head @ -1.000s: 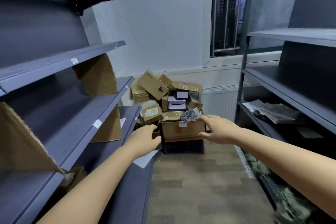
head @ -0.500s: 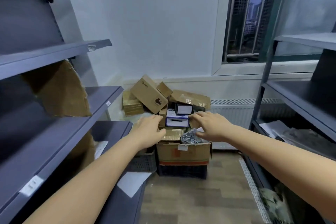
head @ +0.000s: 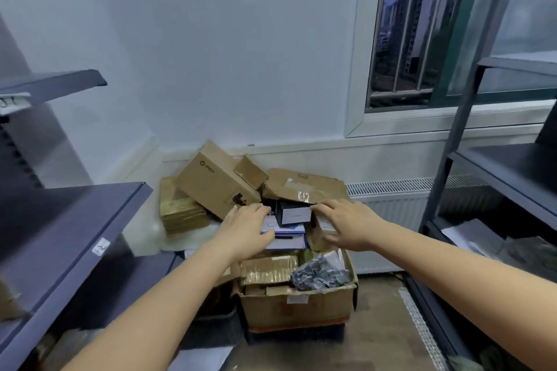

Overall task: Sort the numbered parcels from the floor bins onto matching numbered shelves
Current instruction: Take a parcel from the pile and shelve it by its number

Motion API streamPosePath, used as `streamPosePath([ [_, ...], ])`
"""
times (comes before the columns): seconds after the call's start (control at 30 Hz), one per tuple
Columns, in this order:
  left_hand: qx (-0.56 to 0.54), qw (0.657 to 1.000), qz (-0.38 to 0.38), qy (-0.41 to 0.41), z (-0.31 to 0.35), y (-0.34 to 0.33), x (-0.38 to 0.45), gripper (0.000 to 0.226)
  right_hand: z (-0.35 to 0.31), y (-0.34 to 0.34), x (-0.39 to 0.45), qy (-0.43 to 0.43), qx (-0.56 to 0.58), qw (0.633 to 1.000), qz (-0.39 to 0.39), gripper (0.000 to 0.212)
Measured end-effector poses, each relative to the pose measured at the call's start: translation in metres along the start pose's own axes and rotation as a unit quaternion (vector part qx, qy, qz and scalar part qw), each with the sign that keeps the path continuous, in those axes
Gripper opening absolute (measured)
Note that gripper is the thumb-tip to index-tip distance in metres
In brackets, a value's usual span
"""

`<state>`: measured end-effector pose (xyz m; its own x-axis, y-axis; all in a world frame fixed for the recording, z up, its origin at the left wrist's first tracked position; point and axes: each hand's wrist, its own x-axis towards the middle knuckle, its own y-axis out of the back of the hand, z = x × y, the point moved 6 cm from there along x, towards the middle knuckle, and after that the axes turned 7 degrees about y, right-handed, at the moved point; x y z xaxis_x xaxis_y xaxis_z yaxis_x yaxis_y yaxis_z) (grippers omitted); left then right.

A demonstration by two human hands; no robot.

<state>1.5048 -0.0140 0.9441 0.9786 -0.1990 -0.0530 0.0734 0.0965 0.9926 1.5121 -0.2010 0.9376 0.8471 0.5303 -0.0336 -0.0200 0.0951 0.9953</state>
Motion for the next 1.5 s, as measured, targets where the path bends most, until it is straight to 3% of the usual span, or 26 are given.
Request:
streamPosePath([
  [0.2,0.014,1.000,0.005,-0.025,-0.038,0.016,0.126,0.057,0.061,-0.007,0.094,-0.044,0.003,0.999,-0.011,0.063],
  [0.43,0.027,0.998,-0.045,-0.045,-0.056,-0.014,0.232,0.055,0.128,-0.045,0.169,-0.082,0.027,0.995,-0.055,0.063],
  [1.0,-0.044,0.977,-0.153,0.144,-0.101,-0.131,0.453,0.050,0.316,-0.191,0.307,-0.162,0.105,0.963,-0.188,0.063],
  [1.13,0.021,0.990,-0.083,0.115,-0.085,-0.130,0.480,0.037,0.335,-0.221,0.310,-0.195,0.140,0.946,-0.216,0.063],
  [1.23,-0.003,0.997,-0.048,0.056,-0.063,-0.123,0.508,0.030,0.342,-0.233,0.314,-0.206,0.154,0.941,-0.221,0.063],
  [1.4,-0.010,0.996,-0.084,0.037,-0.054,-0.139,0.569,0.029,0.346,-0.250,0.318,-0.270,0.215,0.910,-0.228,0.068],
  [1.5,0.013,0.993,-0.108,0.037,-0.057,-0.155,0.598,0.035,0.353,-0.258,0.311,-0.384,0.317,0.845,-0.194,0.080],
])
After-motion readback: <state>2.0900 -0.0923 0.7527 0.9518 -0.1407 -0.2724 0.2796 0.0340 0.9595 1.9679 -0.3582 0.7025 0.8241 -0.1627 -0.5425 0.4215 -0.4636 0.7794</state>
